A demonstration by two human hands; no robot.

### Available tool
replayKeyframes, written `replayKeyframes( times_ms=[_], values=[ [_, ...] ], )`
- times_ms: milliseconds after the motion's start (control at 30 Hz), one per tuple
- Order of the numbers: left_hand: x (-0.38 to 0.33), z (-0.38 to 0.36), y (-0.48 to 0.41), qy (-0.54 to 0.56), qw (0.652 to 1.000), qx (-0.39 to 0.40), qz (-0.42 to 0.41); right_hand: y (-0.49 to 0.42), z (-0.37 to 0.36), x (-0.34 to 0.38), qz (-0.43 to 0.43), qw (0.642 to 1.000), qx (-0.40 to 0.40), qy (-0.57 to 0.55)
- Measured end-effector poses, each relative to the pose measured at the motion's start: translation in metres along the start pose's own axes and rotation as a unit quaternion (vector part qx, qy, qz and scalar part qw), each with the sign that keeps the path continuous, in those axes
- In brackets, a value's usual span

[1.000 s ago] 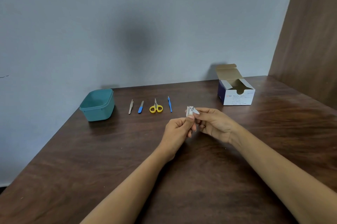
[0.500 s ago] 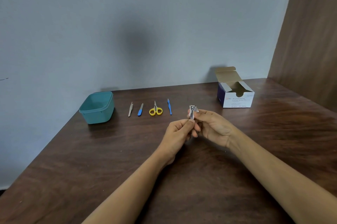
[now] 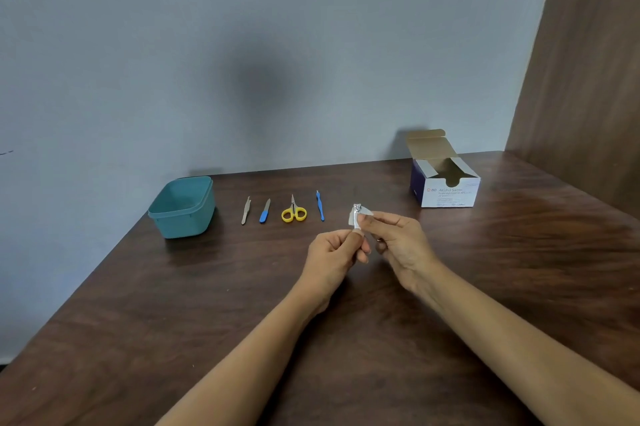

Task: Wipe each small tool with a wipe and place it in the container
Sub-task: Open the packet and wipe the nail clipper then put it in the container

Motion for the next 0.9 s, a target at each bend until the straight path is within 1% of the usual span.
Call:
replayKeyframes(
  times_ms=[100, 233, 333, 467, 567, 667, 733, 900],
  values=[
    [0.003, 0.002, -0.001, -0.011, 1.000, -0.011, -0.007, 0.004, -0.003, -0.002, 0.006, 1.000, -0.003, -0.004],
    [0.009, 0.006, -0.005, -0.022, 0.999, -0.047, -0.017, 0.005, -0.003, 0.001, 0.018, 0.998, 0.008, 0.062],
    [0.010, 0.008, -0.006, -0.045, 0.996, -0.067, -0.031, 0.004, -0.003, 0.000, -0.014, 0.997, 0.021, 0.068],
    [0.010, 0.010, -0.008, -0.051, 0.994, -0.088, -0.038, 0.004, -0.004, -0.004, -0.050, 0.998, 0.019, 0.040],
    [0.009, 0.008, -0.006, -0.080, 0.992, -0.074, -0.063, 0.006, -0.002, 0.001, -0.027, 0.999, 0.007, 0.046],
    [0.005, 0.007, -0.004, -0.116, 0.987, -0.062, -0.090, 0.012, -0.002, 0.010, 0.027, 0.998, 0.001, 0.060],
    [0.004, 0.006, -0.005, -0.135, 0.984, -0.060, -0.104, 0.016, -0.005, 0.012, 0.054, 0.997, 0.000, 0.045],
    [0.002, 0.003, -0.004, -0.168, 0.975, -0.057, -0.136, 0.017, -0.011, 0.003, 0.046, 0.999, -0.017, 0.000]
  ],
)
Point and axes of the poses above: each hand's wrist, its own y-axis away from the middle knuckle, its own z-axis out of the back of the hand, x = y × z, the point moved 6 cm from there along -y, towards the middle knuckle, and after that the axes turned 13 degrees about -x, right-handed, at the moved point
